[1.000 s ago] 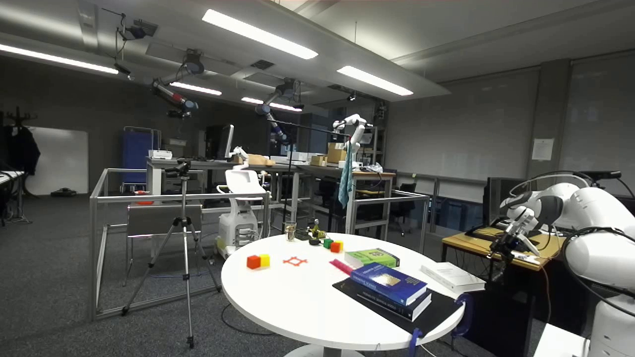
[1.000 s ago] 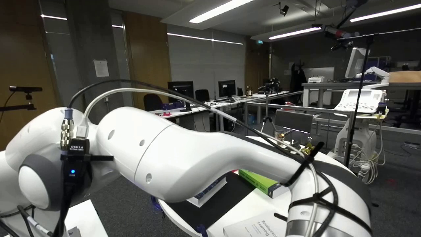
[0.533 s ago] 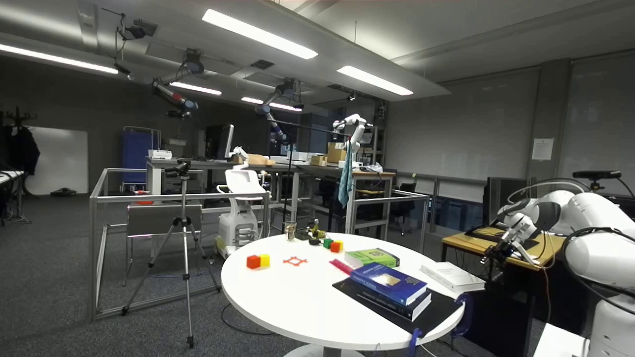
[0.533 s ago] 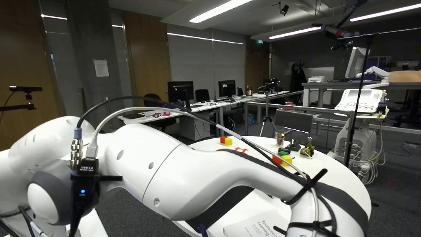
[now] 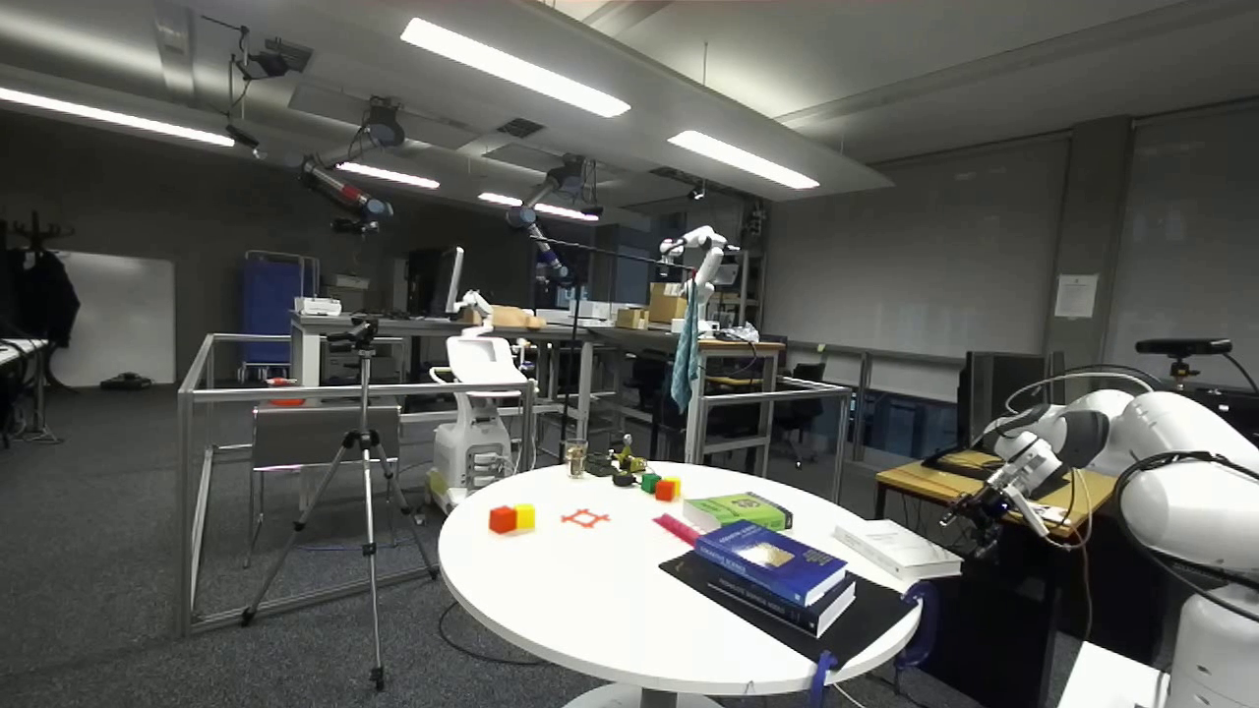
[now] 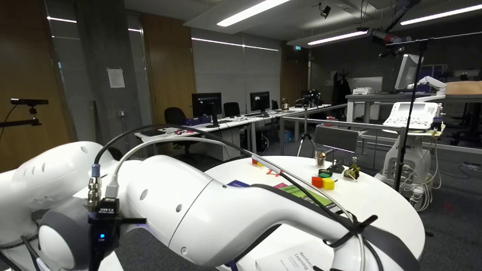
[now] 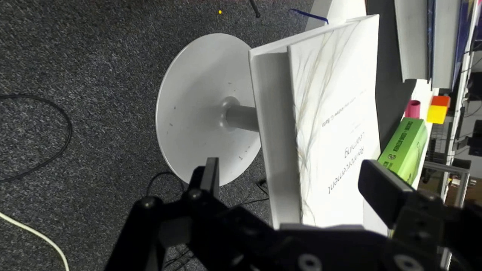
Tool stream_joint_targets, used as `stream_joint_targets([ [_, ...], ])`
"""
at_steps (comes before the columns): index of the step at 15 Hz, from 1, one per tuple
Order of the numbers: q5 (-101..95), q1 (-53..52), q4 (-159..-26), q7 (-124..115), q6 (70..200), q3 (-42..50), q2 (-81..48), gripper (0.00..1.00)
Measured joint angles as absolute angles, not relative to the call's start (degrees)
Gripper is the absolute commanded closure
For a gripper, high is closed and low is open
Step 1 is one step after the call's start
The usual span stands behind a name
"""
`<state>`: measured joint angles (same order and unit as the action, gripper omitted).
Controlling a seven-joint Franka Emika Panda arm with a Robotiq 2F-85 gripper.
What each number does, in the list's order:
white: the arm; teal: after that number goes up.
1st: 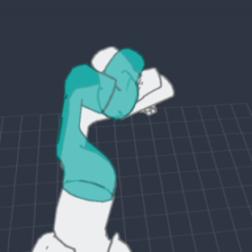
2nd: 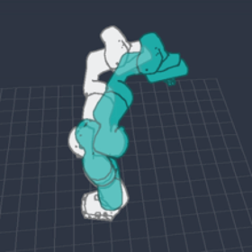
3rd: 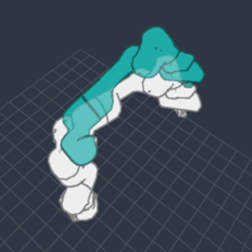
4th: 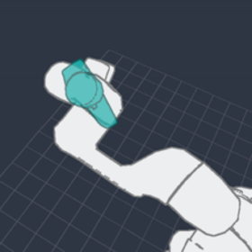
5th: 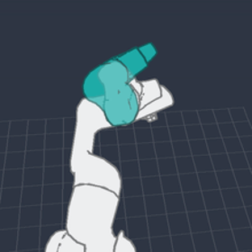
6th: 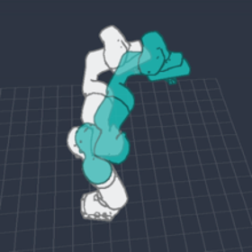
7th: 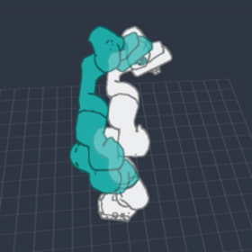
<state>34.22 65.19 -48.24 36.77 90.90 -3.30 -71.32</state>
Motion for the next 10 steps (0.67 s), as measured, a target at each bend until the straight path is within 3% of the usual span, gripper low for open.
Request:
stream_joint_targets([
  [10, 34.41, 65.21, -46.06, 34.89, 87.77, -3.38, -73.0, 0.0],
])
